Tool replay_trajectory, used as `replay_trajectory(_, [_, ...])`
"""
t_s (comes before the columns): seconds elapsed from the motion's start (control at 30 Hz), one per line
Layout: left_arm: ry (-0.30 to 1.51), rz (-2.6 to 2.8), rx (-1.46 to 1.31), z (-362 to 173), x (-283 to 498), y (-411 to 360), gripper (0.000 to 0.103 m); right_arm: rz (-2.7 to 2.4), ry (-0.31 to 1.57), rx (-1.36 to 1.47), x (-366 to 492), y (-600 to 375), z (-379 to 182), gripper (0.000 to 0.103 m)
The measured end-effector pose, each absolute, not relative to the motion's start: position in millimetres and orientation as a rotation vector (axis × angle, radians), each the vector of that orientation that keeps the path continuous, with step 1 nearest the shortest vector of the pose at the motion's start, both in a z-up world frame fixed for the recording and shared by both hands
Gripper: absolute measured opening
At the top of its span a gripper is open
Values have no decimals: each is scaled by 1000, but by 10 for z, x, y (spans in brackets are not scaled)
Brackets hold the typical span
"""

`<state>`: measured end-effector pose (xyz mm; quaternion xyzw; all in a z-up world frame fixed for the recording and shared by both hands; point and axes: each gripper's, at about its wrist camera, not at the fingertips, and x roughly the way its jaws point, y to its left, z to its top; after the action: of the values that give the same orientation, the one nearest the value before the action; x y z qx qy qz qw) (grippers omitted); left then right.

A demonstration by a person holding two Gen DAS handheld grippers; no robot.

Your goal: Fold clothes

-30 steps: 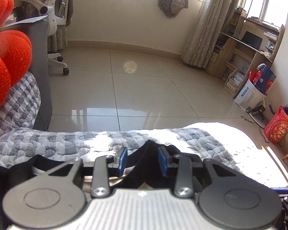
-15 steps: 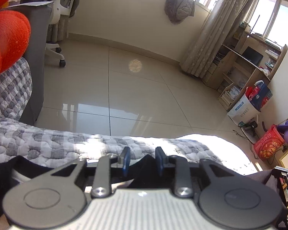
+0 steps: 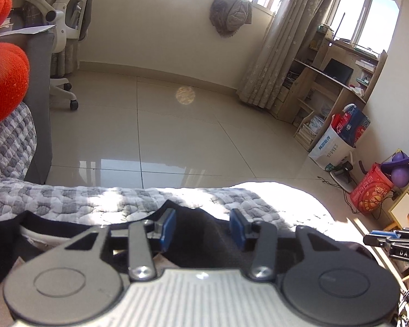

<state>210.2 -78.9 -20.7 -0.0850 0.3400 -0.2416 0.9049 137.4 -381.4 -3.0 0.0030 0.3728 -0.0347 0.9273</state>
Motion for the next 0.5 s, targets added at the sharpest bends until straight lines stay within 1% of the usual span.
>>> replay_trajectory(0.03, [708,-513,-176,-196,2055,-811,48,-64,759,26,1307,-3832,-14,48])
replay_trajectory(0.07, [716,-527,-176,-195,2012,-833,49,-56,752,43,1236,-3848,4,50])
replay_trajectory(0.37, [755,-647,-107,-186,1630,-1127,49,-64,753,204,852,-4164,-24,50])
replay_trajectory(0.5, [782,-738,-142,-153,1502,-1301,49,-10,779,305,750,-4243,-95,50])
